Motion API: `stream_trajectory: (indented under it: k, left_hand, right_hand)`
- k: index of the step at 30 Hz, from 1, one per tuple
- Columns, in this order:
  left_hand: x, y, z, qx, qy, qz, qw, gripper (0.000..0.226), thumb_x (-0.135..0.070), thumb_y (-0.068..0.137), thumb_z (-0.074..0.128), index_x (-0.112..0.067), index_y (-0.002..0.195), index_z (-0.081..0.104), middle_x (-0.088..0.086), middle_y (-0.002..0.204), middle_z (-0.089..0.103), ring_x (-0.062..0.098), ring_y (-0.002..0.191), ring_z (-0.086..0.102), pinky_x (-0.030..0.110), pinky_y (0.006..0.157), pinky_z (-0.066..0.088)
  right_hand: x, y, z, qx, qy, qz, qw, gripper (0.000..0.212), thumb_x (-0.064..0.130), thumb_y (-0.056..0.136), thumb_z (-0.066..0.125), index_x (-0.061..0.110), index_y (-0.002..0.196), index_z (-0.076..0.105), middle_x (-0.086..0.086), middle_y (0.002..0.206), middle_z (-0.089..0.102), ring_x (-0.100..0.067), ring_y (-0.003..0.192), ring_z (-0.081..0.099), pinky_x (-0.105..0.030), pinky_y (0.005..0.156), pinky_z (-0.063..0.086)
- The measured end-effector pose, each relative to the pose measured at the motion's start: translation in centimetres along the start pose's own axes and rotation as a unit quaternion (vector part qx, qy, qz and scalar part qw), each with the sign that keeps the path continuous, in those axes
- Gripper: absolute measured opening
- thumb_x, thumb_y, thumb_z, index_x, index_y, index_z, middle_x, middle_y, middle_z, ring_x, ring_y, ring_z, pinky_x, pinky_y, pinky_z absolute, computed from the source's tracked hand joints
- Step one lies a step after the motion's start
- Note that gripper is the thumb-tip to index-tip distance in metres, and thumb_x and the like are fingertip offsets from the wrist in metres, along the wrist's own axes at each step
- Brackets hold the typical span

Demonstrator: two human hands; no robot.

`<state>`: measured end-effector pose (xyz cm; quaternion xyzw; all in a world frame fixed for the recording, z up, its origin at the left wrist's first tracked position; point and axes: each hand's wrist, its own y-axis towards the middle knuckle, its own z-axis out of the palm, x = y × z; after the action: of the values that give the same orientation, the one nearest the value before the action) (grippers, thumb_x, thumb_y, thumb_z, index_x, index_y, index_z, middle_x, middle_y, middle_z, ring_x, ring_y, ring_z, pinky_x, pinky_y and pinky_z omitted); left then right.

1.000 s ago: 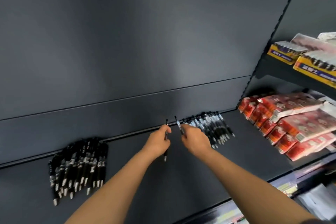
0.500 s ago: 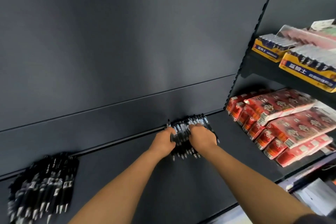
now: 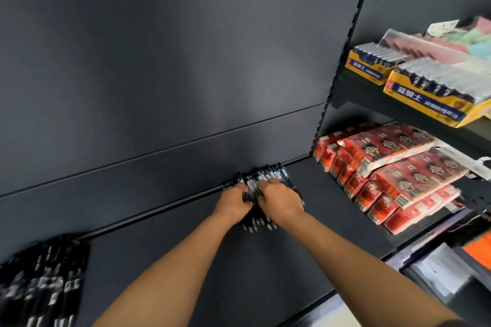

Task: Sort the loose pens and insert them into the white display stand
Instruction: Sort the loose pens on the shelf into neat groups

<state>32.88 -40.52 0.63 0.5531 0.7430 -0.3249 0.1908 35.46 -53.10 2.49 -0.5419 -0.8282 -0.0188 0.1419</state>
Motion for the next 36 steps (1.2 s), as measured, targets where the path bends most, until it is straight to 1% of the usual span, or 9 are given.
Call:
stream_trajectory:
  k: [2, 4, 6, 10, 16, 24, 28, 31, 36]
  left_hand:
    - [0.5, -0.6, -0.7, -0.009, 0.004, 0.005, 1.0, 0.025, -0.013, 0.085, 0.058, -0.014, 0.109, 0.055, 0.012, 0.105, 0.06, 0.026, 0.096, 0.059, 0.024, 0.074, 0.041]
    - [1.2, -1.4, -1.7, -0.023, 0.02, 0.008, 1.0, 0.02, -0.013, 0.085, 0.057, -0.014, 0.104, 0.056, 0.011, 0.1, 0.061, 0.026, 0.094, 0.059, 0.029, 0.077, 0.045]
    - [2.3, -2.5, -3.0, -0.038, 0.042, 0.007, 0.998, 0.019, -0.015, 0.087, 0.056, -0.014, 0.105, 0.056, 0.011, 0.101, 0.06, 0.027, 0.095, 0.058, 0.034, 0.081, 0.049]
    - [4.8, -4.7, -5.9, -0.066, 0.099, 0.008, 0.993, 0.019, -0.021, 0.091, 0.053, -0.015, 0.109, 0.052, 0.007, 0.104, 0.055, 0.025, 0.095, 0.056, 0.038, 0.081, 0.05]
    - [9.9, -9.2, -9.9, -0.117, 0.157, 0.002, 0.981, 0.016, -0.024, 0.092, 0.05, -0.016, 0.106, 0.05, 0.004, 0.107, 0.054, 0.024, 0.095, 0.056, 0.036, 0.075, 0.048]
    - [19.0, -16.9, -16.6, -0.156, 0.19, -0.023, 0.969, 0.015, -0.024, 0.091, 0.05, -0.015, 0.103, 0.049, 0.006, 0.105, 0.055, 0.027, 0.097, 0.057, 0.037, 0.075, 0.049]
    - [24.8, -21.4, -20.3, -0.176, 0.188, -0.05, 0.965, 0.013, -0.022, 0.09, 0.049, -0.015, 0.099, 0.052, 0.006, 0.103, 0.057, 0.028, 0.096, 0.057, 0.036, 0.072, 0.045]
    - [29.0, -24.4, -22.4, -0.186, 0.185, -0.081, 0.962, 0.014, -0.023, 0.09, 0.046, -0.015, 0.097, 0.054, 0.006, 0.103, 0.058, 0.028, 0.096, 0.058, 0.035, 0.071, 0.045]
    - [35.4, -29.3, -24.8, -0.192, 0.17, -0.133, 0.957, 0.017, -0.024, 0.091, 0.045, -0.014, 0.101, 0.055, 0.006, 0.109, 0.059, 0.028, 0.104, 0.057, 0.037, 0.078, 0.047]
  right_hand:
    - [0.6, 0.2, 0.1, -0.006, 0.003, -0.009, 1.0, 0.033, 0.016, 0.094, 0.044, 0.014, 0.126, 0.051, -0.009, 0.124, 0.053, -0.035, 0.104, 0.059, -0.039, 0.077, 0.048]
    - [1.5, 0.4, 0.2, -0.013, 0.006, -0.027, 1.0, 0.03, 0.018, 0.094, 0.044, 0.014, 0.122, 0.053, -0.01, 0.121, 0.054, -0.034, 0.104, 0.059, -0.039, 0.078, 0.048]
    - [3.0, 0.4, 0.4, -0.017, 0.002, -0.055, 0.998, 0.031, 0.019, 0.093, 0.044, 0.014, 0.122, 0.053, -0.009, 0.121, 0.054, -0.033, 0.106, 0.058, -0.038, 0.082, 0.047]
    - [5.9, 0.5, 0.7, -0.04, -0.04, -0.114, 0.992, 0.03, 0.027, 0.094, 0.047, 0.017, 0.122, 0.053, -0.007, 0.119, 0.055, -0.032, 0.109, 0.057, -0.038, 0.086, 0.043]
    - [12.1, -0.1, 2.0, -0.06, -0.082, -0.181, 0.978, 0.029, 0.033, 0.092, 0.049, 0.018, 0.116, 0.055, -0.006, 0.116, 0.056, -0.031, 0.111, 0.054, -0.039, 0.089, 0.041]
    - [24.8, -3.4, 5.3, -0.051, -0.065, -0.255, 0.963, 0.03, 0.032, 0.094, 0.048, 0.019, 0.12, 0.056, -0.005, 0.116, 0.057, -0.03, 0.109, 0.054, -0.039, 0.086, 0.042]
    - [32.5, -5.6, 7.2, -0.043, -0.054, -0.293, 0.954, 0.03, 0.033, 0.093, 0.048, 0.021, 0.119, 0.057, -0.004, 0.116, 0.057, -0.029, 0.109, 0.055, -0.039, 0.087, 0.043]
    - [37.8, -7.1, 8.7, -0.025, -0.041, -0.316, 0.948, 0.031, 0.033, 0.093, 0.049, 0.022, 0.121, 0.056, -0.003, 0.118, 0.057, -0.028, 0.111, 0.054, -0.039, 0.088, 0.043]
    - [45.4, -9.8, 11.5, 0.041, -0.04, -0.357, 0.932, 0.032, 0.033, 0.094, 0.048, 0.02, 0.121, 0.056, -0.005, 0.121, 0.055, -0.028, 0.113, 0.053, -0.04, 0.09, 0.045]
